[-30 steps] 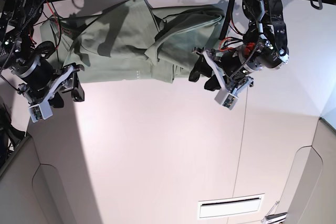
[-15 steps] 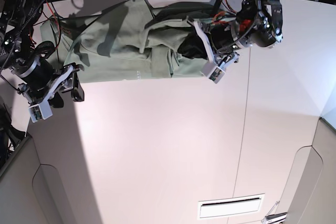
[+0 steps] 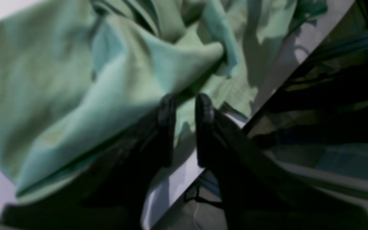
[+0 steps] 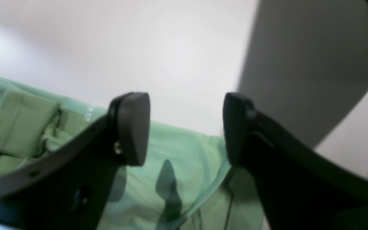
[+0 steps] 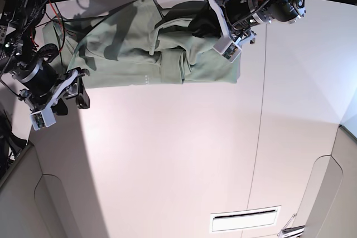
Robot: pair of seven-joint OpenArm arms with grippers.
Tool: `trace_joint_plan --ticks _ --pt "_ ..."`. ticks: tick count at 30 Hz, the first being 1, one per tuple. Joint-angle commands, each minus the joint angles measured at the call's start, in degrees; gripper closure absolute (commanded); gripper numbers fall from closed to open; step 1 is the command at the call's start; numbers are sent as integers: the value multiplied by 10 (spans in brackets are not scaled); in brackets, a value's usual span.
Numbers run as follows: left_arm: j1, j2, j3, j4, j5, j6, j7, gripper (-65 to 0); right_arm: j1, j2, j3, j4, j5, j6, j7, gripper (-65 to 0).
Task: Fold the T-shirt properly
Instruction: 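Press and tuck the folded end fabric with the left gripper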
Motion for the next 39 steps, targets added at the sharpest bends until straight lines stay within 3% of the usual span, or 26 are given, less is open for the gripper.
trace_joint_plan --ticks 1,5,9,11,16,24,27,31,39 --pt "-7 0 -1 13 -6 -14 -35 -113 7 5 3 9 7 -1 15 -356" --pt "-57 0 -5 15 58 -4 -110 -105 7 5 3 9 14 -1 15 -356" --pt "-113 0 -5 -9 128 21 -119 -14 7 5 3 9 16 -1 15 -356" --pt "-125 0 -5 -40 137 28 -118 0 7 5 3 9 16 -1 15 -356" --pt "-118 0 17 -93 124 29 -67 0 7 5 3 9 16 -1 15 -356" --pt "-47 0 41 -23 66 6 -28 0 7 5 3 9 15 -1 15 -356" --pt "-21 0 41 -14 48 -16 -24 0 7 5 3 9 15 -1 15 -356" --pt "-8 0 41 -14 30 -17 -7 0 7 5 3 9 15 -1 16 -356" --pt "-39 0 41 14 5 -17 -32 0 7 5 3 9 15 -1 17 -356"
